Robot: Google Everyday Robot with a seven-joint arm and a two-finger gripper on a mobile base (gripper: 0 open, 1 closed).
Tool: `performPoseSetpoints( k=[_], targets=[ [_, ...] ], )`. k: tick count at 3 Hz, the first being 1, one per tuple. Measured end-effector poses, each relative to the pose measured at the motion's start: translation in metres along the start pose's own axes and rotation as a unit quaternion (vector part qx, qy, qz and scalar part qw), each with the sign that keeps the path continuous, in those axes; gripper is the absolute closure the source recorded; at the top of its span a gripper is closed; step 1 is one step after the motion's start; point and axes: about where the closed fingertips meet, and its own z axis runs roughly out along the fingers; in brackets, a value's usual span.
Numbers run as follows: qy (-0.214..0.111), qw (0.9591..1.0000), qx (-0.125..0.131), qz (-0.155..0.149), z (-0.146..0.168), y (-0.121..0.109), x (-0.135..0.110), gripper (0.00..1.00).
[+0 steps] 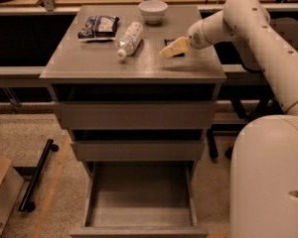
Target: Place rxbar blueberry into bottom drawer
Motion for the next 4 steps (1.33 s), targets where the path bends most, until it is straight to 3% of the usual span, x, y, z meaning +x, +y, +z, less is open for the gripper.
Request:
performPoseSetpoints(
  k=[1, 2, 4],
  targets=[
    [-0.015, 0.9994, -0.019, 0.024, 0.028, -0.008, 0.001, 0.00],
    [-0.027, 0.9982, -0.036, 0.040, 0.053, -0.011, -0.003, 0.23],
    [-0.028, 0.9981, -0.039, 0.039, 0.057, -0.010, -0.006, 0.69]
  ],
)
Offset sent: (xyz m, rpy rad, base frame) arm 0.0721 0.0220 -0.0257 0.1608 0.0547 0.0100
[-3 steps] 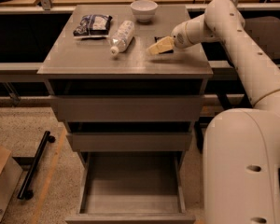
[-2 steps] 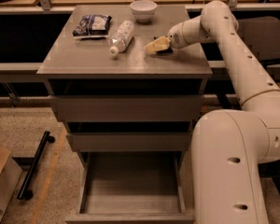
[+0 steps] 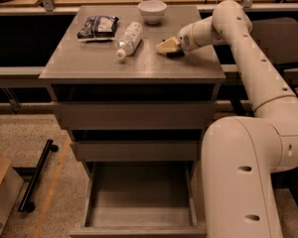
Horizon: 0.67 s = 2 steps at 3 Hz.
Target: Place rxbar blueberry into bottom drawer
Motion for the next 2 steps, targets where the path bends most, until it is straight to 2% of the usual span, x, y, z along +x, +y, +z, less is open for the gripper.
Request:
performPoseSetpoints(
  k=[1, 2],
  targets=[
    [0.000, 1.0000, 0.000, 0.000, -0.0007, 0.0001, -0.0011, 0.92],
    [0.000, 1.0000, 0.000, 0.000, -0.0009, 0.0002, -0.0014, 1.00]
  ],
)
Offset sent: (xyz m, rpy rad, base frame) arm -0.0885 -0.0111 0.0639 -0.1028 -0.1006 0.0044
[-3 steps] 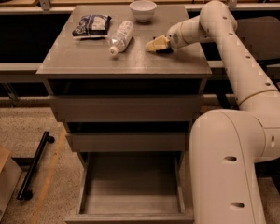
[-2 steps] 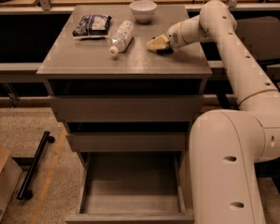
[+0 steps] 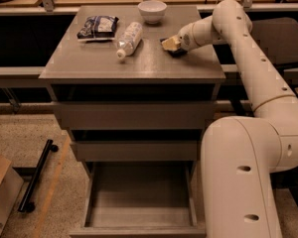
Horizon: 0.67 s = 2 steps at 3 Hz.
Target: Place rxbar blueberry into bottom drawer
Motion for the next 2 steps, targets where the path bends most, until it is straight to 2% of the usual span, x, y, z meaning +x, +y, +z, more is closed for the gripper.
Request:
performPoseSetpoints(
  k=[2],
  targets=[
    [0.000, 1.0000, 0.000, 0.000, -0.0011, 0.0002, -0.0016, 1.00]
  ],
)
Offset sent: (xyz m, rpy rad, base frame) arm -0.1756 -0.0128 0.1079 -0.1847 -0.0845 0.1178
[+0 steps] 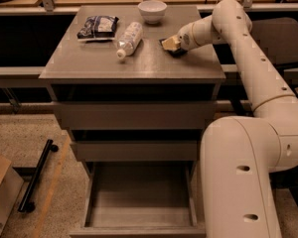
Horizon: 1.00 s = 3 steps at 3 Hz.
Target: Place rxbar blueberry into bottom drawer
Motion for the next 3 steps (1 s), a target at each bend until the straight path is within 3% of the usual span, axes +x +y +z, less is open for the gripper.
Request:
performPoseSetpoints(
  k=[3],
  targets=[
    [0.000, 1.0000, 0.000, 0.000, -0.0003, 0.0004, -0.0009, 1.00]
  ],
)
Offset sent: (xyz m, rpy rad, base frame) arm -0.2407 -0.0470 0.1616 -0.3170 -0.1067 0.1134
